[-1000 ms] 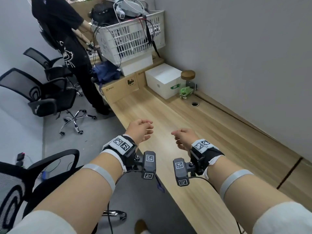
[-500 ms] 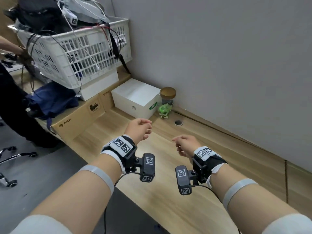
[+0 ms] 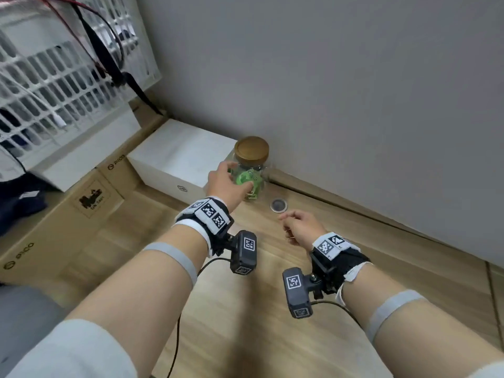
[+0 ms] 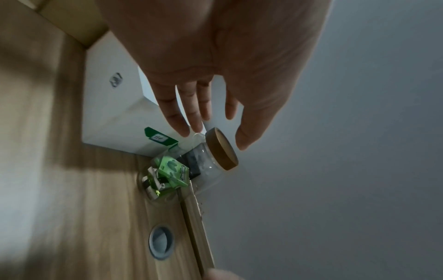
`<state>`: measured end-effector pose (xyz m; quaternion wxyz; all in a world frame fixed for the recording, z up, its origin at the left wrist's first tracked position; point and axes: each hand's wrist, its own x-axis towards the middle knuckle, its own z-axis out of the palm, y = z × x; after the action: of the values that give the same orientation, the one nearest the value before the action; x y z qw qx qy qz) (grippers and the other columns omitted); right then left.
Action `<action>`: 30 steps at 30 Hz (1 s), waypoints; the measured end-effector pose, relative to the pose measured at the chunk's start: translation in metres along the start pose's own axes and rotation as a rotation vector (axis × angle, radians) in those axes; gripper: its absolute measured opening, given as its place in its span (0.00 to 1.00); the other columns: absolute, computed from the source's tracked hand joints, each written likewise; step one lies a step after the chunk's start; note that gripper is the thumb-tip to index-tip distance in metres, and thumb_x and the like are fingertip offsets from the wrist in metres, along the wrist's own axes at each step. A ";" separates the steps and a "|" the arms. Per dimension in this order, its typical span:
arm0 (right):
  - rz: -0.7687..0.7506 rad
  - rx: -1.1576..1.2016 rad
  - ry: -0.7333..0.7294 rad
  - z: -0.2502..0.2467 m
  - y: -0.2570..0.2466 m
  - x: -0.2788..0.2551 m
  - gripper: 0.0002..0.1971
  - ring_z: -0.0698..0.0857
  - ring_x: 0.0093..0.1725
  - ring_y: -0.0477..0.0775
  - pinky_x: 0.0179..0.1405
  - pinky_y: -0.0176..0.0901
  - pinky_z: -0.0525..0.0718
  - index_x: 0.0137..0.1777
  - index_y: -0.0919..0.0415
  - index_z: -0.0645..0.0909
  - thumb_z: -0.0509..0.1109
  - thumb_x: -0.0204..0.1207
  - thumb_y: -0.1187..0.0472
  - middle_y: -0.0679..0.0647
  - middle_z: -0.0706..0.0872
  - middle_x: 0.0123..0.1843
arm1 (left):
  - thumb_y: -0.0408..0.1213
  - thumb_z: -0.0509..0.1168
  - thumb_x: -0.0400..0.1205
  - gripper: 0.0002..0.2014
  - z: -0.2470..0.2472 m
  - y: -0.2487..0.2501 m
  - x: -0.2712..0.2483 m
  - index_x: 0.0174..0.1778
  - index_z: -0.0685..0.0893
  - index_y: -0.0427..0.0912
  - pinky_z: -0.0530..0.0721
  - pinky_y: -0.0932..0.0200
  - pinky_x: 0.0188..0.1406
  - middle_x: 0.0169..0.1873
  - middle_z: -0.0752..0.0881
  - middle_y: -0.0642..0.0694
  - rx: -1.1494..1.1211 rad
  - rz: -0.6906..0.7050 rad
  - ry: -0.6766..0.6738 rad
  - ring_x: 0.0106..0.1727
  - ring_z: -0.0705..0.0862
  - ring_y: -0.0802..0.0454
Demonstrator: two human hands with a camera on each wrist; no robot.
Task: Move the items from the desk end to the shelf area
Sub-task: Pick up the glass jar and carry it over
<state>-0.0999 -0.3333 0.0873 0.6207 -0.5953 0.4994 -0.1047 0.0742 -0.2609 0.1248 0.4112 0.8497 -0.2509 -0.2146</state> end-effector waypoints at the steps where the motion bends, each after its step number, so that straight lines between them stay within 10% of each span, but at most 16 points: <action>1: 0.007 -0.001 -0.002 0.000 -0.002 0.012 0.13 0.74 0.25 0.49 0.26 0.39 0.73 0.40 0.57 0.82 0.60 0.81 0.70 0.53 0.78 0.31 | 0.55 0.74 0.64 0.37 0.004 0.000 0.014 0.71 0.73 0.57 0.82 0.47 0.66 0.62 0.76 0.46 0.028 -0.002 0.003 0.54 0.84 0.47; 6: 0.025 0.035 0.022 0.002 -0.008 0.065 0.10 0.75 0.27 0.49 0.26 0.38 0.76 0.42 0.56 0.82 0.62 0.80 0.69 0.53 0.80 0.34 | 0.47 0.80 0.70 0.44 0.024 0.001 0.078 0.81 0.67 0.56 0.66 0.64 0.68 0.75 0.63 0.42 0.014 0.043 0.001 0.66 0.74 0.47; 10: 0.033 0.063 0.078 0.010 -0.007 0.094 0.06 0.81 0.31 0.49 0.23 0.36 0.81 0.47 0.57 0.81 0.64 0.80 0.67 0.55 0.85 0.43 | 0.54 0.81 0.67 0.53 0.044 0.000 0.114 0.86 0.59 0.56 0.65 0.52 0.81 0.83 0.58 0.42 0.141 0.106 -0.026 0.83 0.63 0.45; 18: 0.090 0.092 0.065 0.017 0.013 0.116 0.05 0.83 0.35 0.50 0.27 0.39 0.83 0.45 0.55 0.78 0.65 0.82 0.64 0.54 0.83 0.45 | 0.59 0.80 0.65 0.60 0.075 0.004 0.141 0.87 0.54 0.44 0.74 0.44 0.75 0.79 0.63 0.42 0.333 0.136 0.119 0.79 0.66 0.39; 23: 0.213 0.273 0.055 0.017 0.029 0.119 0.04 0.83 0.47 0.55 0.53 0.57 0.88 0.46 0.54 0.78 0.65 0.84 0.60 0.58 0.82 0.48 | 0.63 0.77 0.59 0.54 0.065 -0.001 0.128 0.78 0.67 0.41 0.74 0.48 0.67 0.70 0.70 0.41 0.383 0.178 0.138 0.69 0.71 0.37; 30: 0.334 0.631 -0.105 0.020 0.044 0.089 0.27 0.79 0.67 0.63 0.68 0.68 0.80 0.78 0.50 0.67 0.64 0.82 0.41 0.60 0.71 0.80 | 0.65 0.78 0.58 0.50 0.031 -0.036 0.077 0.74 0.70 0.47 0.79 0.47 0.70 0.65 0.71 0.48 0.069 0.003 0.132 0.65 0.78 0.48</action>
<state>-0.0630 -0.3732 0.0022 0.8072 -0.2890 0.5004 -0.1203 0.1256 -0.3061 0.0665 0.3978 0.8752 -0.2316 -0.1486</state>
